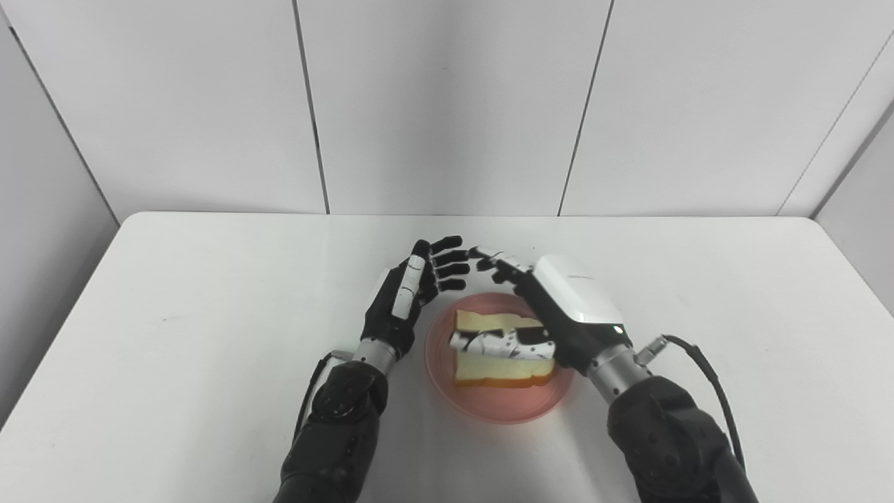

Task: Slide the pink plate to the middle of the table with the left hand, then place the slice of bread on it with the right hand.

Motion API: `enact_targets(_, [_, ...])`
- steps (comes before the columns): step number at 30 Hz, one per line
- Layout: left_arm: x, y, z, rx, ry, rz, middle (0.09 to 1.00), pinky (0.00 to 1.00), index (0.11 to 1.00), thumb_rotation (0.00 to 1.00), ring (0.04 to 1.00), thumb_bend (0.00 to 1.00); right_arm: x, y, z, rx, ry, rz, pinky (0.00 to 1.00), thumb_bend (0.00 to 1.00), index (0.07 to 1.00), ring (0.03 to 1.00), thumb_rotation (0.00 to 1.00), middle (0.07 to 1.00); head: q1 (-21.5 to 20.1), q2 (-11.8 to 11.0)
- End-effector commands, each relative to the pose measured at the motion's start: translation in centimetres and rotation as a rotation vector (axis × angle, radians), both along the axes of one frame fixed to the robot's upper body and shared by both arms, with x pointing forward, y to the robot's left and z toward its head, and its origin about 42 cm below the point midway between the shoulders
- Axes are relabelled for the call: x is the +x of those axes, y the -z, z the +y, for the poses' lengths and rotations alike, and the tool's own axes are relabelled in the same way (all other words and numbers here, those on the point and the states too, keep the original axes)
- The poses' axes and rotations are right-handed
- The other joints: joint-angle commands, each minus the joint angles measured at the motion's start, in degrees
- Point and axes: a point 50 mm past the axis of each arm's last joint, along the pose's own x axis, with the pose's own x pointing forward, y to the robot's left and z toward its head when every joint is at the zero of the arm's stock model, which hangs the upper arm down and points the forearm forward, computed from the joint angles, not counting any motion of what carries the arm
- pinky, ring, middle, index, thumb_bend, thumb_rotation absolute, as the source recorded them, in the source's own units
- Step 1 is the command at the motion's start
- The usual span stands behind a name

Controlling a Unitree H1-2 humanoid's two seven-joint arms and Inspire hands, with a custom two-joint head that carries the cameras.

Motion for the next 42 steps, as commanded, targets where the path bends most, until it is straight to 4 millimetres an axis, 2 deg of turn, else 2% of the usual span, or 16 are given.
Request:
enact_targets(1, [-2.8, 4.3, 1.3, 0.044, -0.064, 0.113, 0.815, 0.82, 0.745, 0.94, 0.834, 0.8, 0.3, -1.3, -0.5, 0.111, -0.004, -0.118, 0.67, 0.77, 0.862, 0.796, 0.98, 0.85, -0.04, 0.02])
enact_targets(3, [-3.0, 4.0, 1.4, 0.094, -0.092, 0.076, 0.851, 0.91, 0.77, 0.93, 0.888, 0.81, 0.8, -0.5, -1.2, 0.195, 0.016, -0.122, 0.77, 0.73, 0.884, 0.858, 1.0, 0.894, -0.2, 0.13])
enact_targets(4, [-3.2, 3.8, 1.5, 0.119, -0.112, 0.059, 0.853, 0.91, 0.772, 0.93, 0.891, 0.81, 1.1, -0.1, -1.6, 0.229, 0.025, -0.123, 0.78, 0.73, 0.886, 0.861, 1.0, 0.897, -0.19, 0.19])
enact_targets(6, [-3.6, 3.2, 1.5, 0.145, -0.158, 0.027, 0.903, 0.97, 0.794, 0.91, 0.956, 0.83, 1.6, 0.8, -2.3, 0.291, 0.048, -0.118, 0.83, 0.71, 0.902, 0.897, 1.0, 0.918, -0.23, 0.33])
enact_targets(10, [-4.4, 1.4, 1.6, 0.151, -0.258, -0.041, 0.956, 1.0, 0.851, 0.94, 0.997, 0.74, 2.3, 2.1, -3.5, 0.385, 0.089, -0.105, 0.84, 0.7, 0.919, 0.9, 1.0, 0.913, -0.34, 0.33])
enact_targets(14, [-5.3, -0.2, 1.8, 0.114, -0.287, -0.065, 0.977, 1.0, 0.893, 0.97, 1.0, 0.76, 2.9, 3.1, -4.1, 0.462, 0.121, -0.072, 0.81, 0.73, 0.908, 0.87, 1.0, 0.898, -0.57, 0.29])
enact_targets(18, [-6.2, -1.2, 1.7, 0.109, -0.29, -0.077, 0.963, 1.0, 0.905, 1.0, 1.0, 0.79, 3.1, 4.1, -4.4, 0.529, 0.14, -0.026, 0.82, 0.72, 0.906, 0.871, 1.0, 0.897, -0.79, 0.32])
enact_targets(27, [-7.2, -1.2, 1.3, 0.054, -0.278, -0.035, 0.973, 1.0, 0.9, 0.98, 1.0, 0.8, 3.1, 5.4, -4.5, 0.539, 0.162, 0.015, 0.83, 0.73, 0.876, 0.882, 1.0, 0.889, -0.89, 0.57])
enact_targets(33, [-7.3, -1.4, 1.6, 0.035, -0.273, -0.005, 0.994, 1.0, 0.918, 1.0, 1.0, 0.77, 3.3, 6.7, -4.7, 0.662, 0.181, 0.076, 0.87, 0.72, 0.87, 0.885, 1.0, 0.887, -0.97, 0.6])
enact_targets(42, [-7.3, -1.7, 1.6, 0.012, -0.264, -0.017, 0.969, 1.0, 0.926, 1.0, 1.0, 0.75, 3.2, 8.1, -5.0, 0.703, 0.207, 0.125, 0.88, 0.77, 0.866, 0.881, 1.0, 0.883, -1.0, 0.82])
